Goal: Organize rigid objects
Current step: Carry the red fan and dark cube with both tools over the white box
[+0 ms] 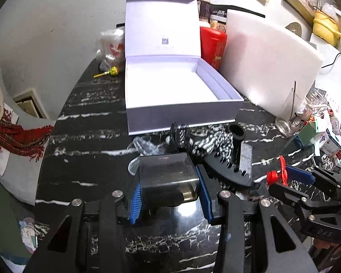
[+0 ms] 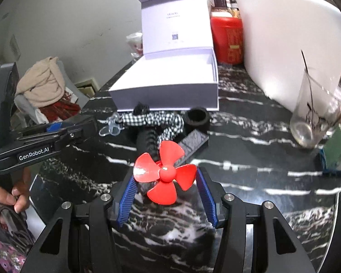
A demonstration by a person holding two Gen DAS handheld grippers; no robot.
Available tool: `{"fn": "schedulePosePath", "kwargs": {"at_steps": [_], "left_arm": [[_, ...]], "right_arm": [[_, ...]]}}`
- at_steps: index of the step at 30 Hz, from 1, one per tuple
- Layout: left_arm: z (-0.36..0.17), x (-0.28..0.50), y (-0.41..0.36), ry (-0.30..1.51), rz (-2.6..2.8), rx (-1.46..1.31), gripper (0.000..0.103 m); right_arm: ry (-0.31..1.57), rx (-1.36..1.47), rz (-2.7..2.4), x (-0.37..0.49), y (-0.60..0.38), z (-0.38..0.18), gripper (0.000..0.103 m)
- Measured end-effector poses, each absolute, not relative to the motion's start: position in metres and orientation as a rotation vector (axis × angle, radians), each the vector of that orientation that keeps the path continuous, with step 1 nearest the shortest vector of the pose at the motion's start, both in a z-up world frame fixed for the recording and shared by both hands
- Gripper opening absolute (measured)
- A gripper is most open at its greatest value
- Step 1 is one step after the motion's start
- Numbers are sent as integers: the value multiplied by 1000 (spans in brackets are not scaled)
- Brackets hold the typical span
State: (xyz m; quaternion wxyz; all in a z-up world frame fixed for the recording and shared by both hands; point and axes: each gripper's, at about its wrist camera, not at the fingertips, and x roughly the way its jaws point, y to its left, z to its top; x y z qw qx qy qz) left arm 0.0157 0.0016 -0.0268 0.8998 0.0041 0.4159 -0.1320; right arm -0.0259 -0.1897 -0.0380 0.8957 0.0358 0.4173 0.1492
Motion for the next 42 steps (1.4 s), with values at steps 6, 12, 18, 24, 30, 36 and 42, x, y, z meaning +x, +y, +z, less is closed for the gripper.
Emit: {"fn": "schedulePosePath", "kwargs": {"at_steps": [6,12,18,24,30,36,42], "left_arm": [[-17,27,-1,840,-279,-2,42],[-6,42,-3,814,-284,-3,42],[5,62,-3,789,-284,3,42],[12,86,-4,774,-282,8,42],[12,113,-6,774,-281,4,42],[11,142,-8,771,-283,20,42],[14,172,-11,758,-288,32,42]], "right_arm": [[837,43,317,-11,-187,-26,52],[801,21,324,9,-186,-12,52],[789,3,337,33,-185,-5,52],[783,-11,349,58,-182,-3,52],[780,-12,346,86,-182,-1,52],[771,-20,338,114,-183,-1,52],[757,-27,333,144,-185,3,52]]}}
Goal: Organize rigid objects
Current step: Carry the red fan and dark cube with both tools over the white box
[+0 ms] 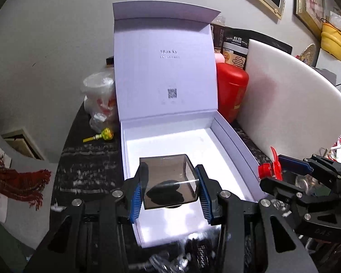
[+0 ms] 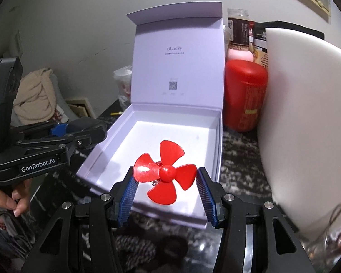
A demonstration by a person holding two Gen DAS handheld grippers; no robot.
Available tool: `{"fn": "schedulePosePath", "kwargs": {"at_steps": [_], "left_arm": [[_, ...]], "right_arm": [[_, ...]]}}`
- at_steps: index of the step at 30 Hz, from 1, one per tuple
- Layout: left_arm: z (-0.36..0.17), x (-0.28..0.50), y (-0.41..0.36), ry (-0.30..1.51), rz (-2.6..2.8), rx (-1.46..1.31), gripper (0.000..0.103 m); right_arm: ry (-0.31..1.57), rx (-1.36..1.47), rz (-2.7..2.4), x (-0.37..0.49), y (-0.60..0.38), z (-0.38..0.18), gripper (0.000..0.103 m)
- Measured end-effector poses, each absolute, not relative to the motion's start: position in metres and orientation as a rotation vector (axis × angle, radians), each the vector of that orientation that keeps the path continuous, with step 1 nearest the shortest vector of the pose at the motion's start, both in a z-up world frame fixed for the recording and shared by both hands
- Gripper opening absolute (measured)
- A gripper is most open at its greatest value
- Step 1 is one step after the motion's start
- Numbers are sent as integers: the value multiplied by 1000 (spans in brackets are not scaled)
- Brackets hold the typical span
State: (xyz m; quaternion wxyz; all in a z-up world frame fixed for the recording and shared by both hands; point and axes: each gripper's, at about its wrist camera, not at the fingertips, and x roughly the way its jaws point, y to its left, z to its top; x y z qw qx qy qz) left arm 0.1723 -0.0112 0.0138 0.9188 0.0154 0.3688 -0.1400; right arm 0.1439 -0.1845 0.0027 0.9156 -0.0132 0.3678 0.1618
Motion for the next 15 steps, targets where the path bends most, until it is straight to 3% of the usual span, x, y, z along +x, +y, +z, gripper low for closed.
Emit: {"fn": "schedulePosePath", "kwargs": {"at_steps": [15], "left_arm": [[19,237,-12,766,-264,64,42]], "right_arm": [[755,-62,346,209,-180,8,52]]}}
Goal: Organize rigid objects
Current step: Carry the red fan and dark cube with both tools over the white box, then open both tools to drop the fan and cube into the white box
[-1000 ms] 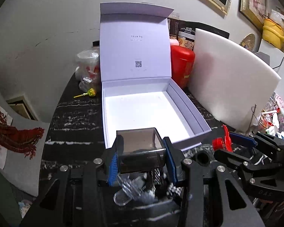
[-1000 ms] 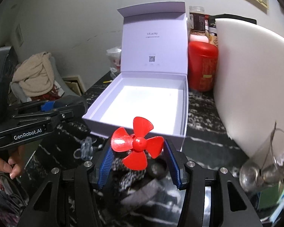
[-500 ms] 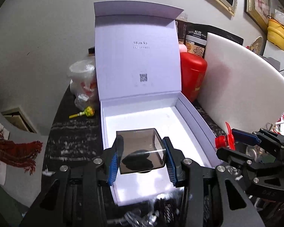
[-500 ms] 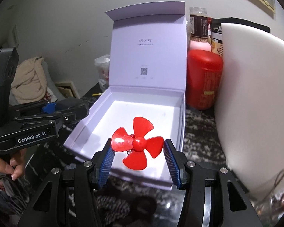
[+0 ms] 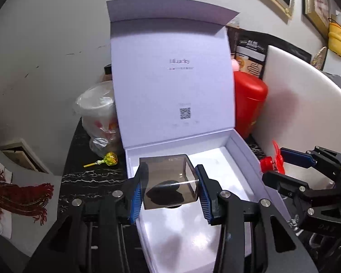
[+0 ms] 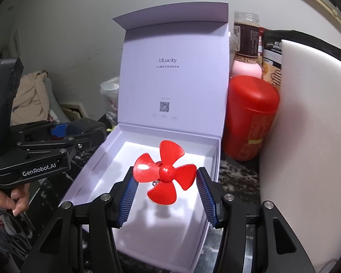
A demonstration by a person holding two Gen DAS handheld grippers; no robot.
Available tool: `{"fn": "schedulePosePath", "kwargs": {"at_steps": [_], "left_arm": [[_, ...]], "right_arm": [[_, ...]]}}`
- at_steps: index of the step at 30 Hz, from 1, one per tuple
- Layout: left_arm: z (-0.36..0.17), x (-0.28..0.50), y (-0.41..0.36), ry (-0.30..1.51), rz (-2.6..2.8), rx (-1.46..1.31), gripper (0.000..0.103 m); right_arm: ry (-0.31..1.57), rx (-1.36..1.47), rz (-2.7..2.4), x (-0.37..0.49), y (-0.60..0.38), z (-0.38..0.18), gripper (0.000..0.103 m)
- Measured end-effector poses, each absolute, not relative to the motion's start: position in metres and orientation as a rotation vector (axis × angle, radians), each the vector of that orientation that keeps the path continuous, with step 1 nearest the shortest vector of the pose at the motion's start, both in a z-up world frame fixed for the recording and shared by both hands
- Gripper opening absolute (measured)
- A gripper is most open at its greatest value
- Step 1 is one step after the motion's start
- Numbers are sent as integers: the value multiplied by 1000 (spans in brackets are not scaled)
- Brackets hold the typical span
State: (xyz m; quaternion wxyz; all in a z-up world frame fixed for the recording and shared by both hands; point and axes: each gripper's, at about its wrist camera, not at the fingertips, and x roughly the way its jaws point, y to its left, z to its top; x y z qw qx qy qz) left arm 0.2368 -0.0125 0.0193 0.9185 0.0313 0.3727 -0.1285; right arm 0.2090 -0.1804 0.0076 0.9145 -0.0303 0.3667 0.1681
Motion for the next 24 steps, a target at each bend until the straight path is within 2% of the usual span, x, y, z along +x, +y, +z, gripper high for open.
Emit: {"fn": "schedulePosePath", "kwargs": {"at_steps": [24], "left_arm": [[-30,284,-30,890,-233,120,42]], "right_arm": [[818,-128,307,261,-171,-27,53]]}}
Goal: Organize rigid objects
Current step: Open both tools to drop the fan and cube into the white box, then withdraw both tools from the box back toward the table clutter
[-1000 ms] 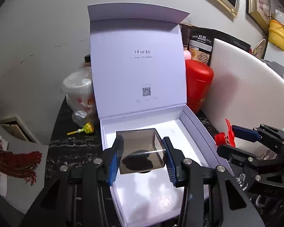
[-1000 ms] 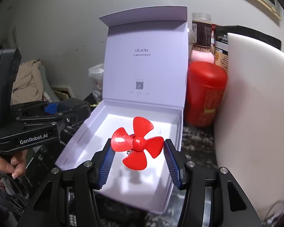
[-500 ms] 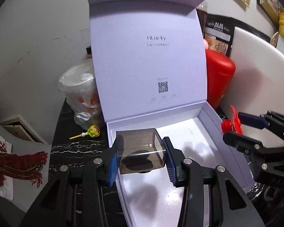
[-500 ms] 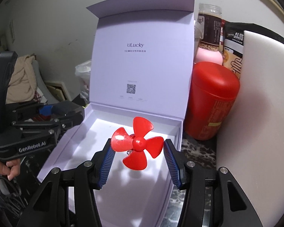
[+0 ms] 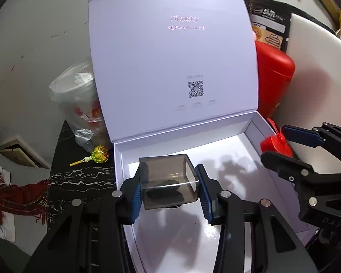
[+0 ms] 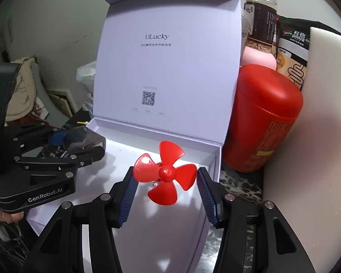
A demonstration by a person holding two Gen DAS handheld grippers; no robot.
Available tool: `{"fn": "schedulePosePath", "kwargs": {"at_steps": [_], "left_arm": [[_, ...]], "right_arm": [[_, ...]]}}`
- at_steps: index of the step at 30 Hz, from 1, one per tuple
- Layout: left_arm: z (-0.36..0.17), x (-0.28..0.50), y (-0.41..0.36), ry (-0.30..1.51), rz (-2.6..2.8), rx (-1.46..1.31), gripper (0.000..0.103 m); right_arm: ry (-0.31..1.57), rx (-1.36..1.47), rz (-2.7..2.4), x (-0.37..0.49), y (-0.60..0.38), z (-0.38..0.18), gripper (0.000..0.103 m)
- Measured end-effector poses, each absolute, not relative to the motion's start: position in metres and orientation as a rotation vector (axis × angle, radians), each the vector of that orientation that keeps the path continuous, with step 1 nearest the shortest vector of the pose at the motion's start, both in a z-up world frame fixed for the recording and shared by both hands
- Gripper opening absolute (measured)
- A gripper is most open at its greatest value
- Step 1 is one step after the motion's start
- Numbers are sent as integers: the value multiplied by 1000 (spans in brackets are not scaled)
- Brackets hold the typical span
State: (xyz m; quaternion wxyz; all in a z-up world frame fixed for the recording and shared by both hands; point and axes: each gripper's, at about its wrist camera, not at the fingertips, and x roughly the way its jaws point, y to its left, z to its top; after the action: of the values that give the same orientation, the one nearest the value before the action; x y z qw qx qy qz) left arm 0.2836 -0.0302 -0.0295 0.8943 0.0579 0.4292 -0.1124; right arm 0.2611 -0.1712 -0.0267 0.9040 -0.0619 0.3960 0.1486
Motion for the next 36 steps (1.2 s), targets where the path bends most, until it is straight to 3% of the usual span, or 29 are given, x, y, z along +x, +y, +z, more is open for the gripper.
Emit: {"fn": "schedulePosePath", "kwargs": {"at_steps": [4,10,13,15,17,36], "left_arm": [[-34,291,-29,931,-212,93,44],[-33,289,-28,922,-149,117,46],[-29,287,-25,915,-127,118,56],[-24,283,-23,892,-109,118,72],[-19,278,-24,858,-101,125,78],[46,220,-27,728,-171,122,79]], "right_arm": [[817,-139,290,261,-173,-28,62],[808,-137,267,255,-180,-24,66],[800,-126,259,249,-185,-19,68],[791,-122,253,245,-186,-16,71],[784,-122,248,242,-188,-12,72],[684,-116,198,188,-196,39,73]]}}
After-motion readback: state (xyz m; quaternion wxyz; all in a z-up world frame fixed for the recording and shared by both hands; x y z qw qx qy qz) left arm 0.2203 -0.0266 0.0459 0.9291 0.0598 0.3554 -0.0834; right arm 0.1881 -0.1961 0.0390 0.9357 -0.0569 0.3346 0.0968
